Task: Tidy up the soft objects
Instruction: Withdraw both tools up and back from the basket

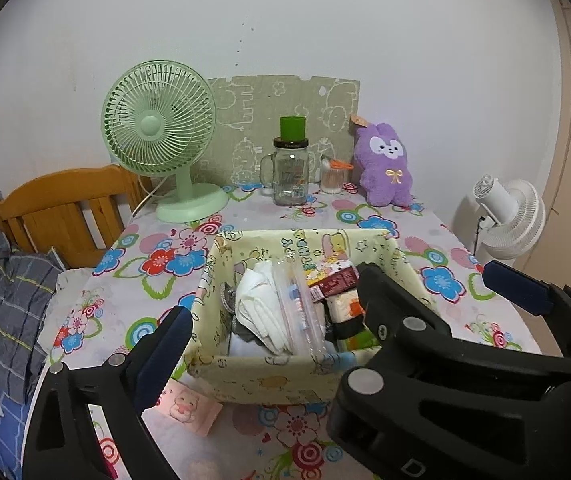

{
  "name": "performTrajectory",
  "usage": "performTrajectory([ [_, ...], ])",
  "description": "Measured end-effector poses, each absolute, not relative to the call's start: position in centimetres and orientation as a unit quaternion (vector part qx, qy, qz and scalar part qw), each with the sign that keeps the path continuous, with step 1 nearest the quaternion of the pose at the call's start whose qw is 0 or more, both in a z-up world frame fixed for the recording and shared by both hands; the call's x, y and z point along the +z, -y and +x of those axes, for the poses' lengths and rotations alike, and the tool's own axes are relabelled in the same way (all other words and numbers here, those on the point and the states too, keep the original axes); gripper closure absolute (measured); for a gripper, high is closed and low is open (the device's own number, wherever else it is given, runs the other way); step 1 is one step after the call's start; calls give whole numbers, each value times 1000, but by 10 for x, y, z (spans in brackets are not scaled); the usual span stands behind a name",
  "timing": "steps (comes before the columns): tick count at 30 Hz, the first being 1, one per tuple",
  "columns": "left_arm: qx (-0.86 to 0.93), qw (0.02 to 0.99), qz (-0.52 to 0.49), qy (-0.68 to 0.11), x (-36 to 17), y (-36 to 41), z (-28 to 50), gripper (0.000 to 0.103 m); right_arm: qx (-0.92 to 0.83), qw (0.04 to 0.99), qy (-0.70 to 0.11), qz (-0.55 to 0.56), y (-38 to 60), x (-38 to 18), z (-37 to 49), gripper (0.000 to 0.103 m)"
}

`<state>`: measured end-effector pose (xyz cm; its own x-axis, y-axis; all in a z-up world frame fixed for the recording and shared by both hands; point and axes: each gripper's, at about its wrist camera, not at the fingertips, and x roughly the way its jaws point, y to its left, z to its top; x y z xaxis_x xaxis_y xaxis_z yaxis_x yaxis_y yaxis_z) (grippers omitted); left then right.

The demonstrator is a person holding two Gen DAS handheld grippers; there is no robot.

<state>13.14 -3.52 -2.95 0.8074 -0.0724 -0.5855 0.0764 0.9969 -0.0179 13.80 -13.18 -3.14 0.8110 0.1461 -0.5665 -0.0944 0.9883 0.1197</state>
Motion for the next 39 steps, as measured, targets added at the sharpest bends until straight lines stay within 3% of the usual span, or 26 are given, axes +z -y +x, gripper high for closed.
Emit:
performTrajectory([
  [22, -54, 963, 14, -265, -5, 41, 66, 0, 52, 966, -252, 40, 139, -4, 64, 0],
  [39, -50, 959, 31, -278, -30, 30, 44, 0, 75, 959, -270, 38, 125, -31, 43, 0],
])
